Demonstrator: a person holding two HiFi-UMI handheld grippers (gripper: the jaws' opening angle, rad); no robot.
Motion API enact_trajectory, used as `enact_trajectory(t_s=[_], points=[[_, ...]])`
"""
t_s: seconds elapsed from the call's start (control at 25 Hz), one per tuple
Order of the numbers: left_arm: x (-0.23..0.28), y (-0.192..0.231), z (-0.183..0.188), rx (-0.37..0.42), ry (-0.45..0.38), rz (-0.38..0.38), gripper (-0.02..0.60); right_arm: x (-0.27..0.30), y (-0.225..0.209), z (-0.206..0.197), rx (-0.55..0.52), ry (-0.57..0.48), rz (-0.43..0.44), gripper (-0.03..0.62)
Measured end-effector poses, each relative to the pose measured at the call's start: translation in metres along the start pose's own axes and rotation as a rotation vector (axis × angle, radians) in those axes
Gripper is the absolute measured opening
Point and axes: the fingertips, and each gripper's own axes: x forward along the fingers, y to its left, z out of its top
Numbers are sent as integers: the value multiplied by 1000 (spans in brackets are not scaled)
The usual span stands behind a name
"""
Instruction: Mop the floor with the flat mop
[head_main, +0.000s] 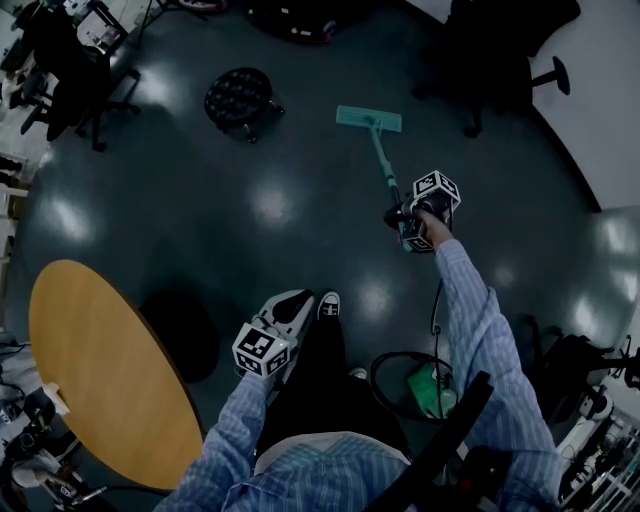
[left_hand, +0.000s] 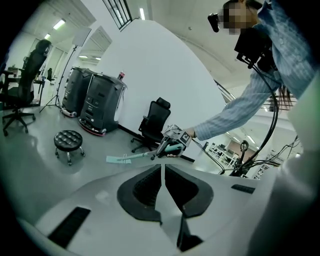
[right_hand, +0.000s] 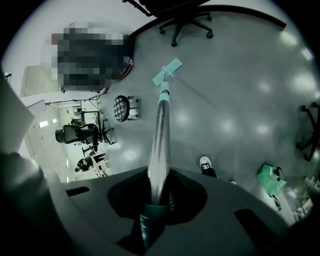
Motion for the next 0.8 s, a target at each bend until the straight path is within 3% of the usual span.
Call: enact_trajectory(t_s=[0.8], points=[[-68, -159, -64, 95, 19, -70, 26, -17, -190, -306, 50, 61, 59, 54]])
